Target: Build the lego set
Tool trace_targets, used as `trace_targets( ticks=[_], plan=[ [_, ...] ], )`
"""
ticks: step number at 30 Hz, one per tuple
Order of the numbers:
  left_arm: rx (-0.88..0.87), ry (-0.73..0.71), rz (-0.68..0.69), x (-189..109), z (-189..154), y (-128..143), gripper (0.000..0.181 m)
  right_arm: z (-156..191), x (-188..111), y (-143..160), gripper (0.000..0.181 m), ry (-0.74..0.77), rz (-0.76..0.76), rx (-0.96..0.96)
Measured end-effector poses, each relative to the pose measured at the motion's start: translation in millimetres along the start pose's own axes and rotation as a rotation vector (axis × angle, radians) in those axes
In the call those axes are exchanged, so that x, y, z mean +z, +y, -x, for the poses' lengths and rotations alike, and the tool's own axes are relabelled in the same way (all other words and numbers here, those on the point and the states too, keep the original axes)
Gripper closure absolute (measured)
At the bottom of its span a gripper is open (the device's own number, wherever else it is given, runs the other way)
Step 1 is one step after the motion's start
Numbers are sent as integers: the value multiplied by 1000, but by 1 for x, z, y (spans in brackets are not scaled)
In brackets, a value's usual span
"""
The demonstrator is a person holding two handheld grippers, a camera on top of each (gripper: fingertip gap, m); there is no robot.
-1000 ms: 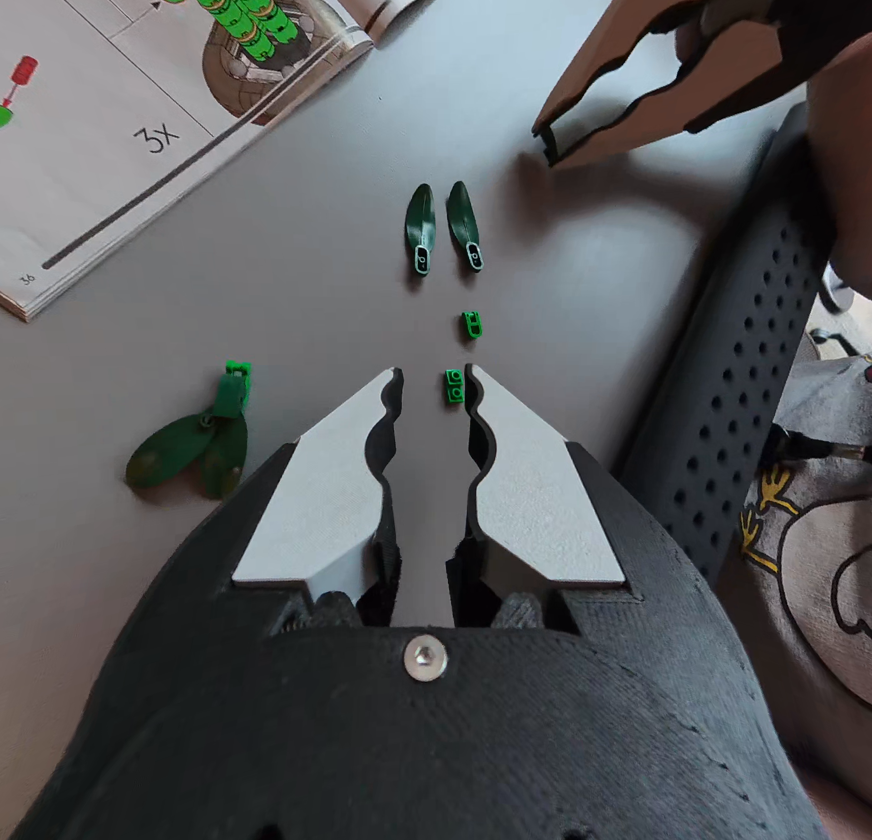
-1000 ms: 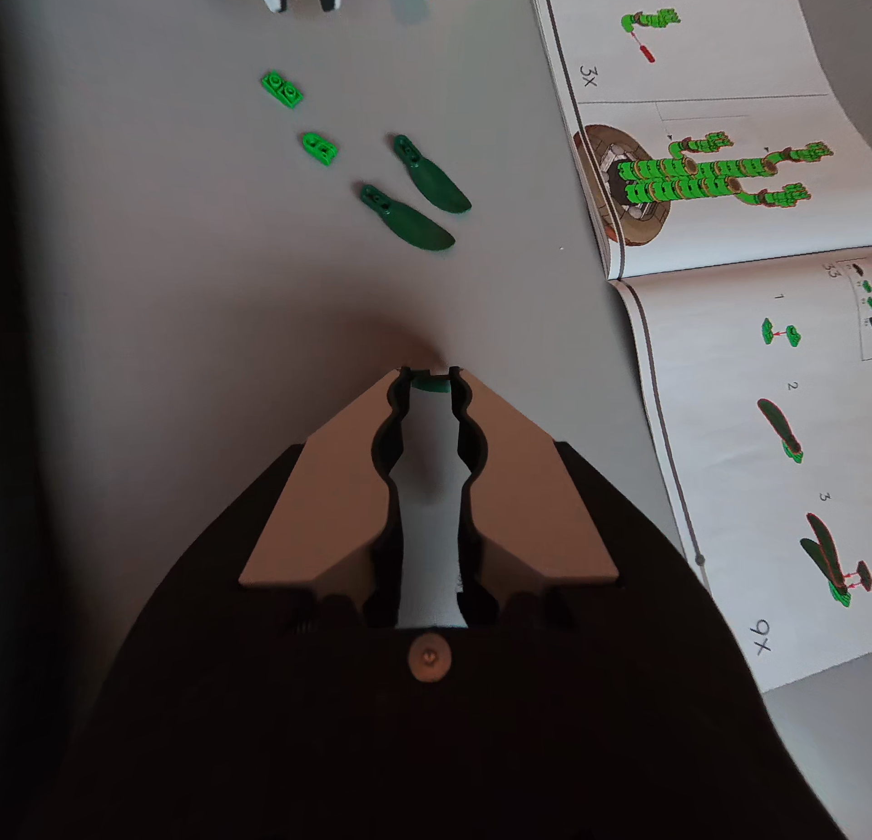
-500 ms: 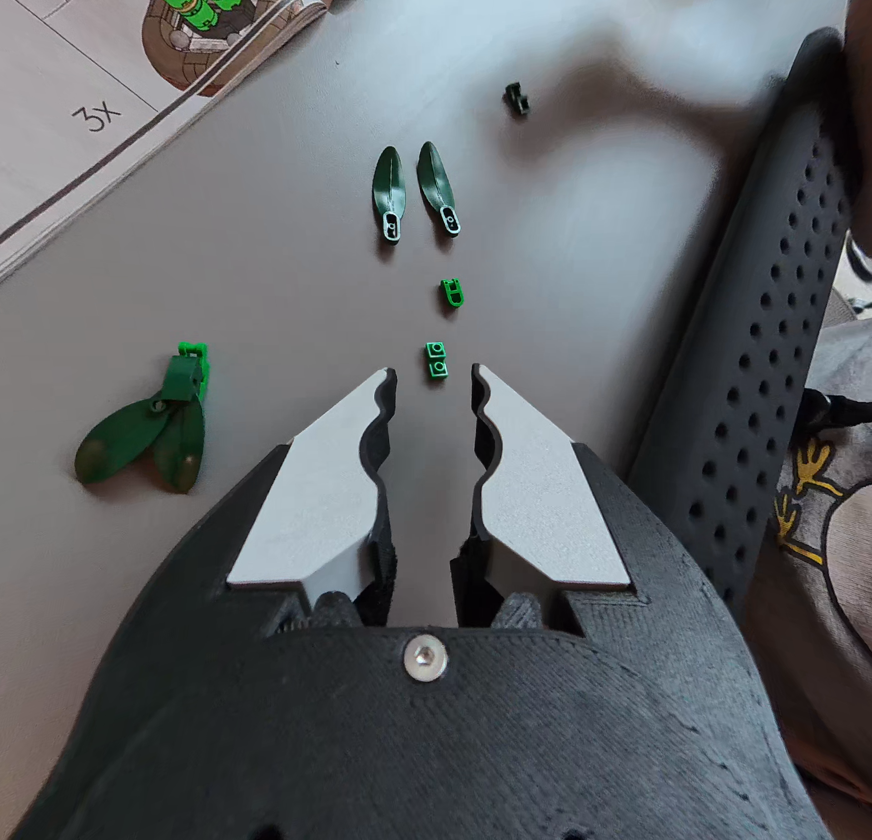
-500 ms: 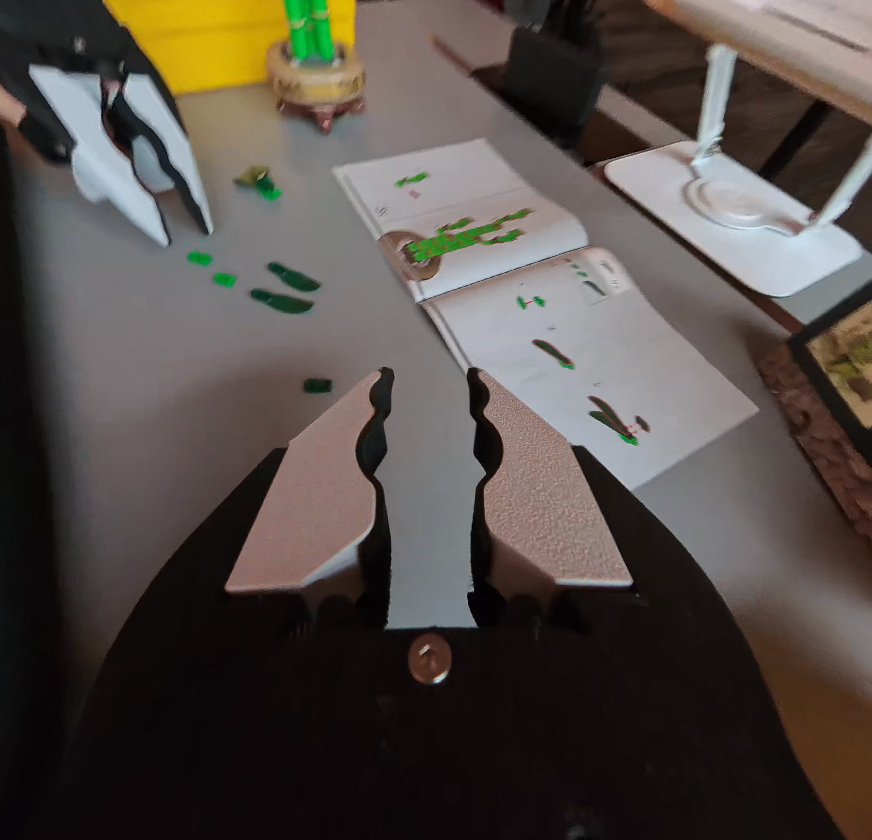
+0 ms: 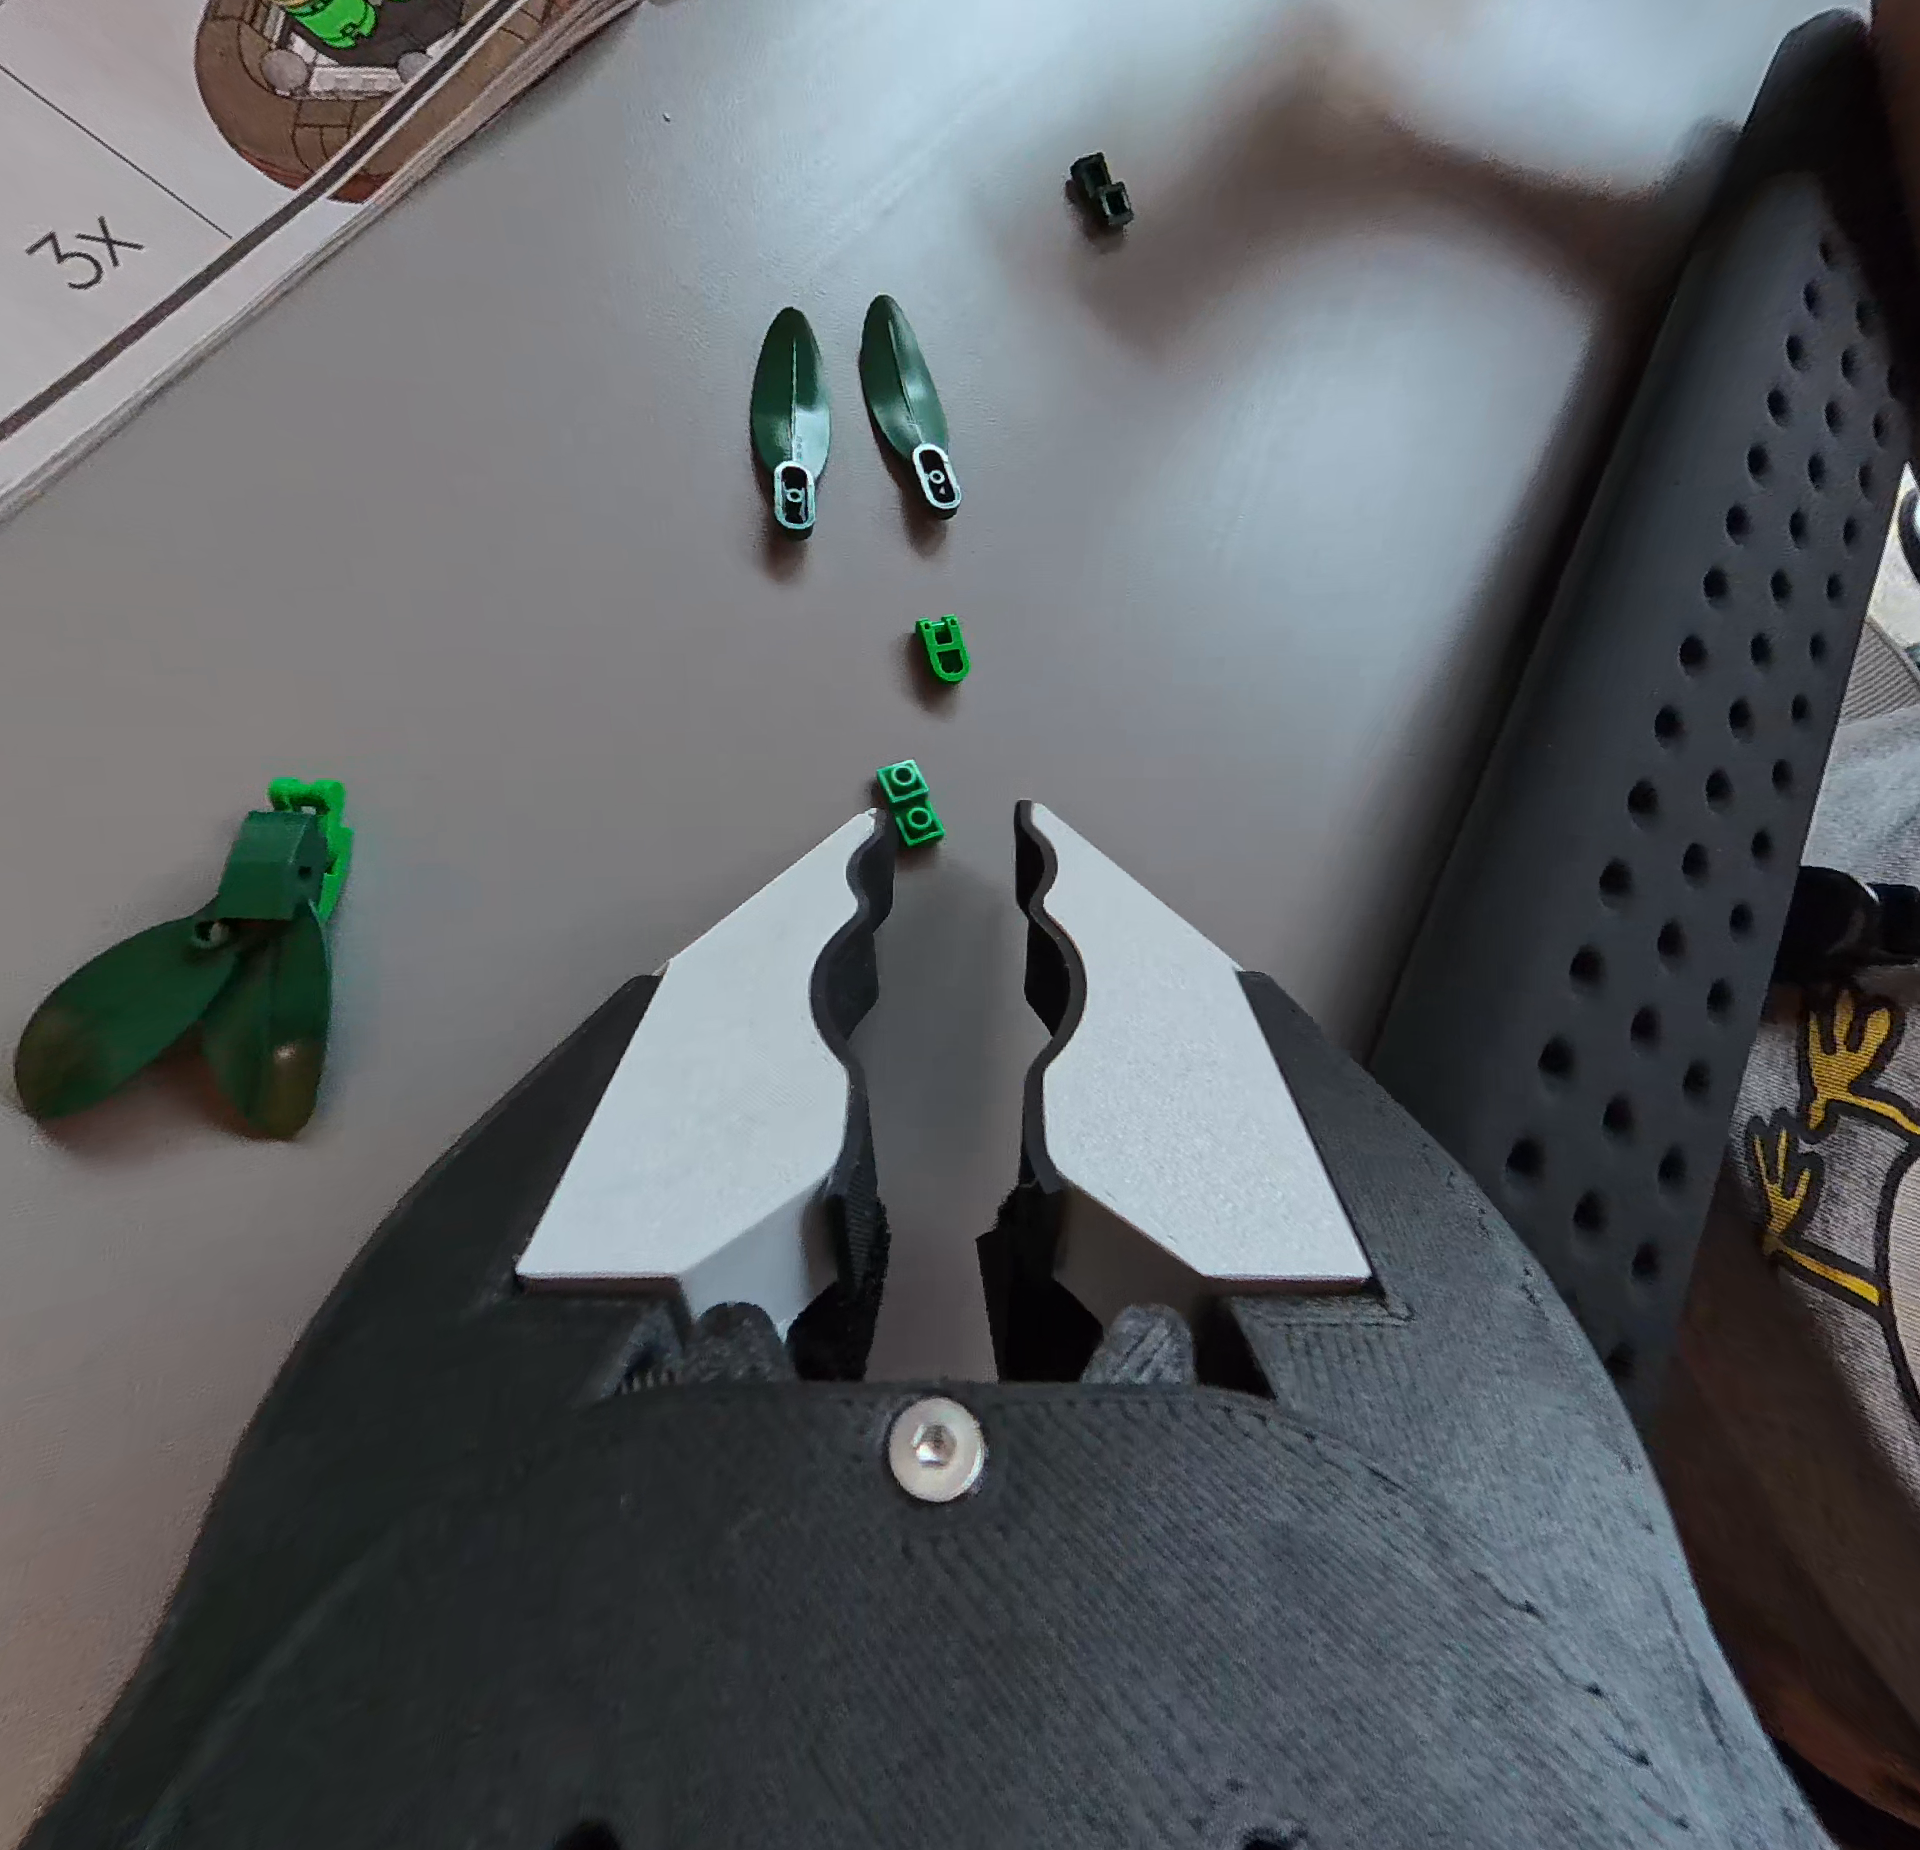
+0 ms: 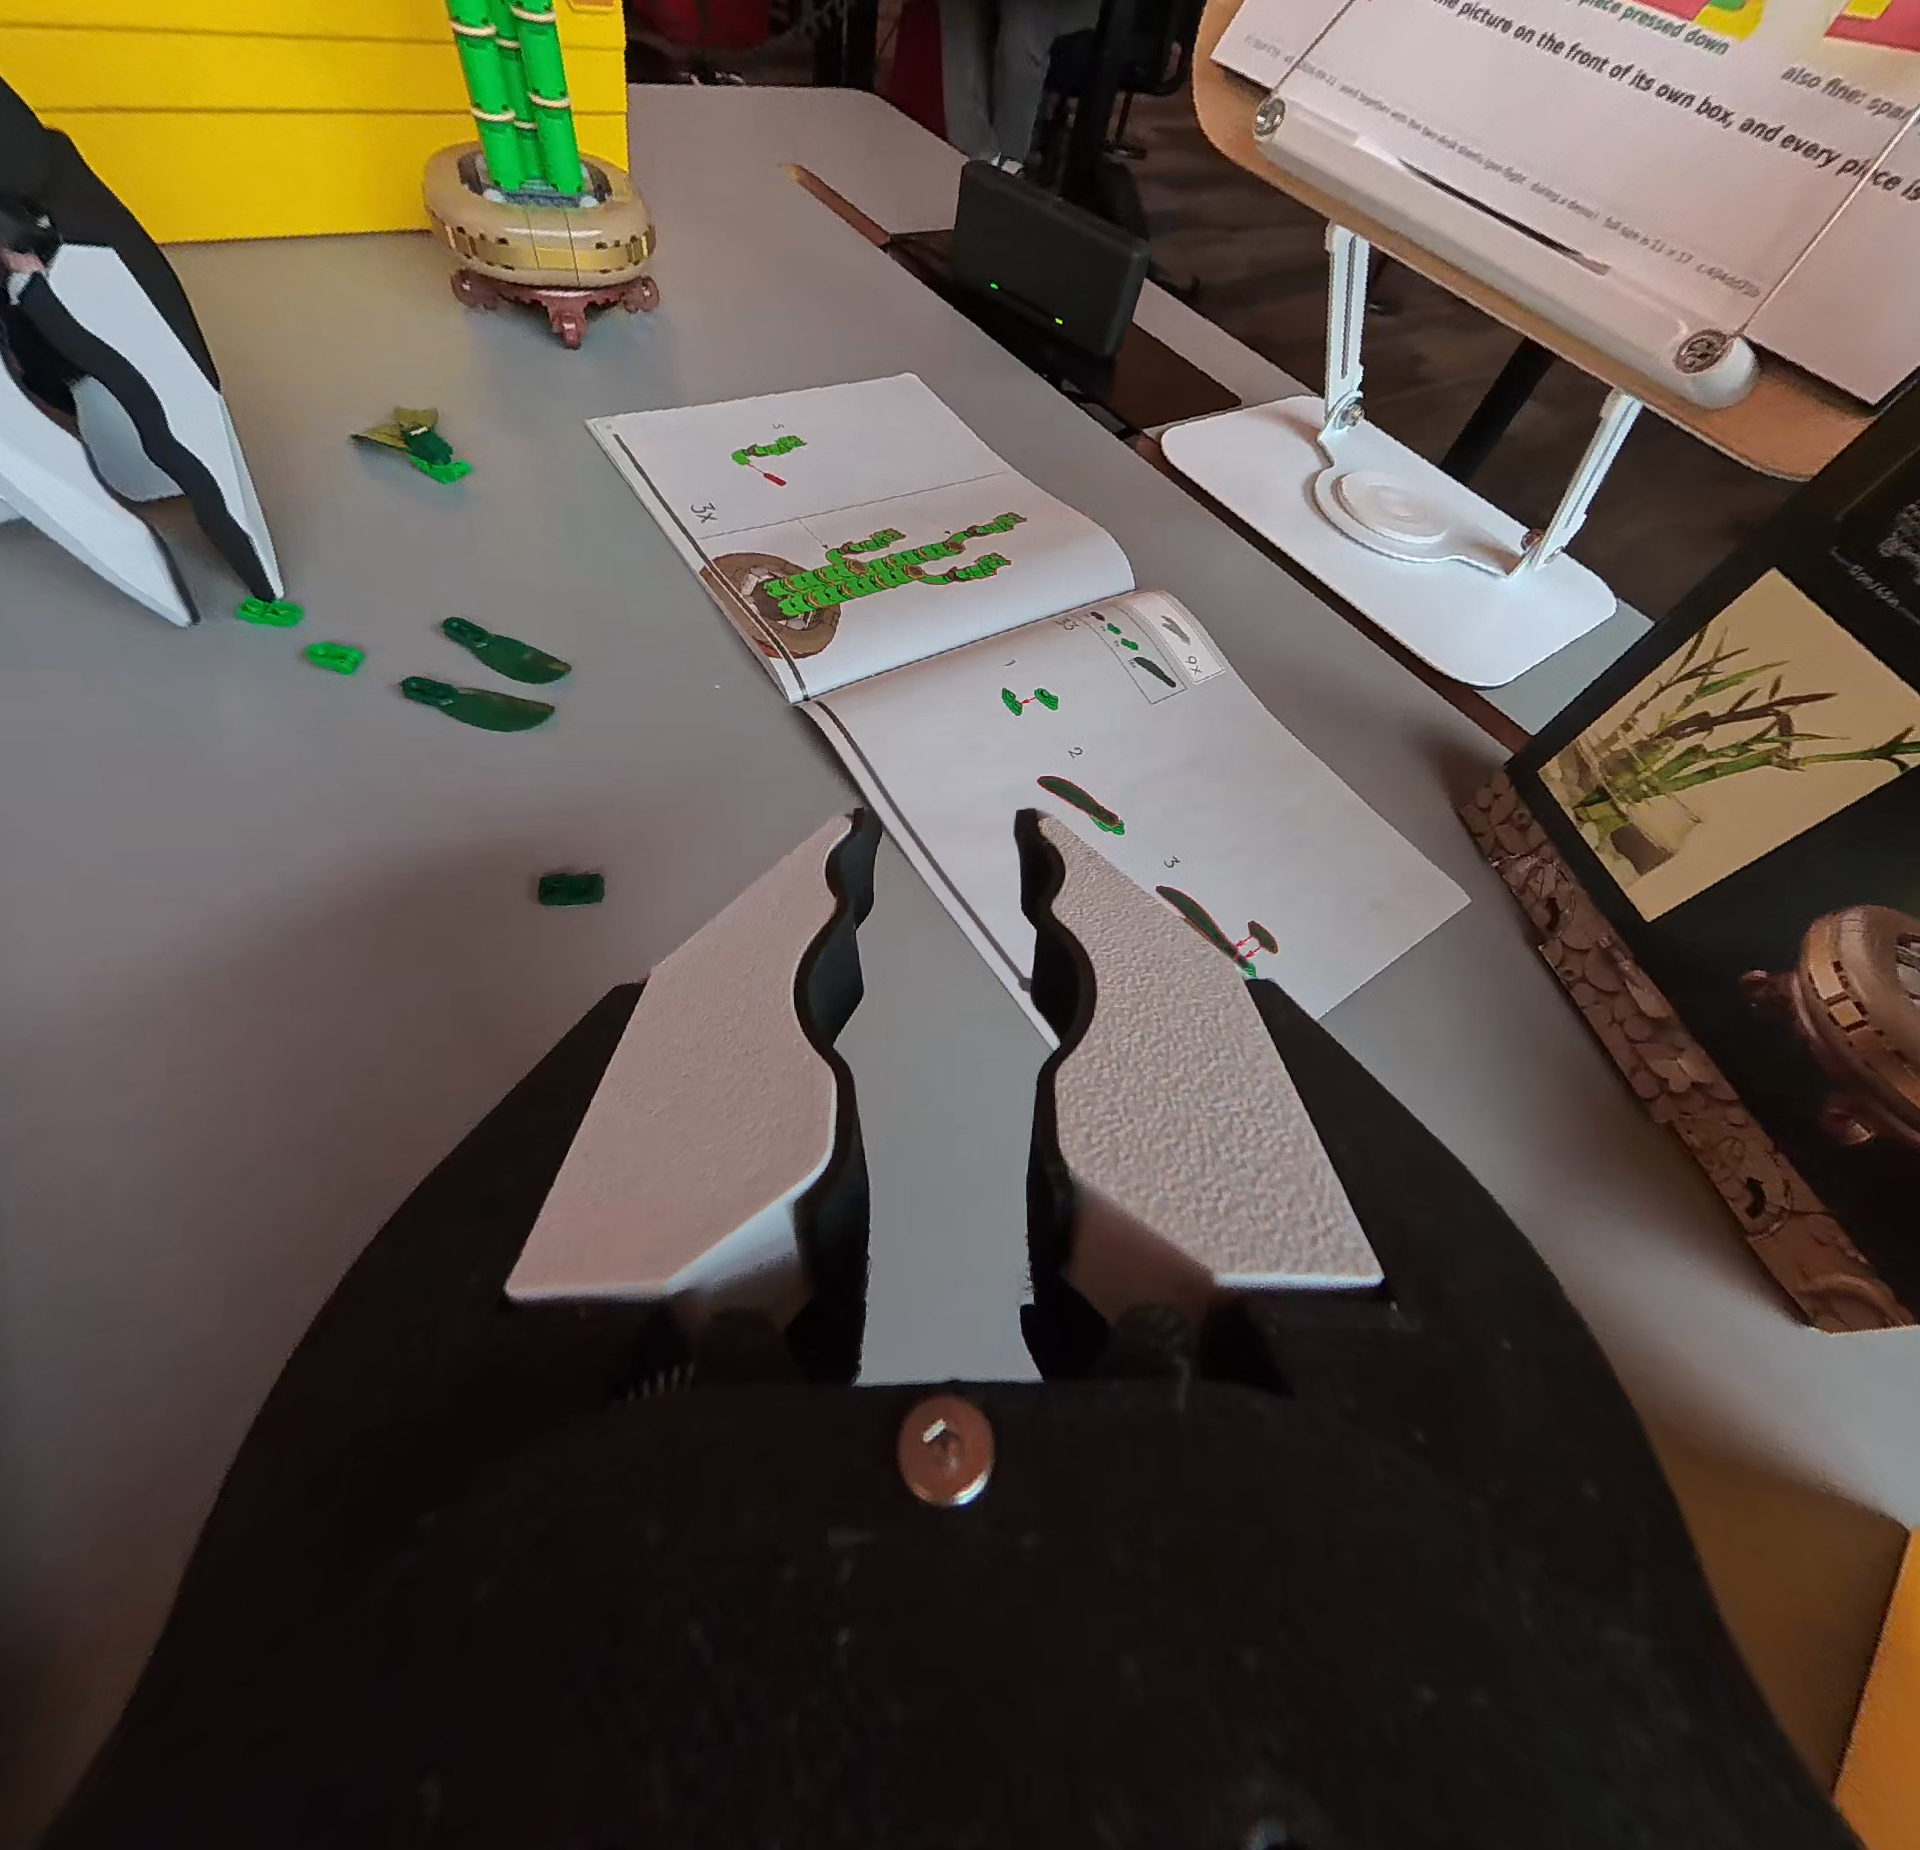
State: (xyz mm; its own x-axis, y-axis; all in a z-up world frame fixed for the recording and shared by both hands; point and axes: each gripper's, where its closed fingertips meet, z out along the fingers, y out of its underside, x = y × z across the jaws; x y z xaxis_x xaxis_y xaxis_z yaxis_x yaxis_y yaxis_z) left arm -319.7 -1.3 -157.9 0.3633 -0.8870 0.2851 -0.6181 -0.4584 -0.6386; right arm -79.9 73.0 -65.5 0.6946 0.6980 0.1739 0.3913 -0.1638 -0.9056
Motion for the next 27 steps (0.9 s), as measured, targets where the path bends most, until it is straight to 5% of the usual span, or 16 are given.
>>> trace_targets(
  ticks=[12, 21, 27],
  plan=[
    [44, 84, -16, 3, -22, 3, 153, 6, 5, 6, 155, -4, 49, -49],
    [41, -48, -71, -6, 8, -4, 142, 8, 6, 8, 155, -10, 66, -67],
    [135, -56, -3, 1, 8, -3, 151, 9, 5, 10, 155, -10, 77, -75]
  ],
)
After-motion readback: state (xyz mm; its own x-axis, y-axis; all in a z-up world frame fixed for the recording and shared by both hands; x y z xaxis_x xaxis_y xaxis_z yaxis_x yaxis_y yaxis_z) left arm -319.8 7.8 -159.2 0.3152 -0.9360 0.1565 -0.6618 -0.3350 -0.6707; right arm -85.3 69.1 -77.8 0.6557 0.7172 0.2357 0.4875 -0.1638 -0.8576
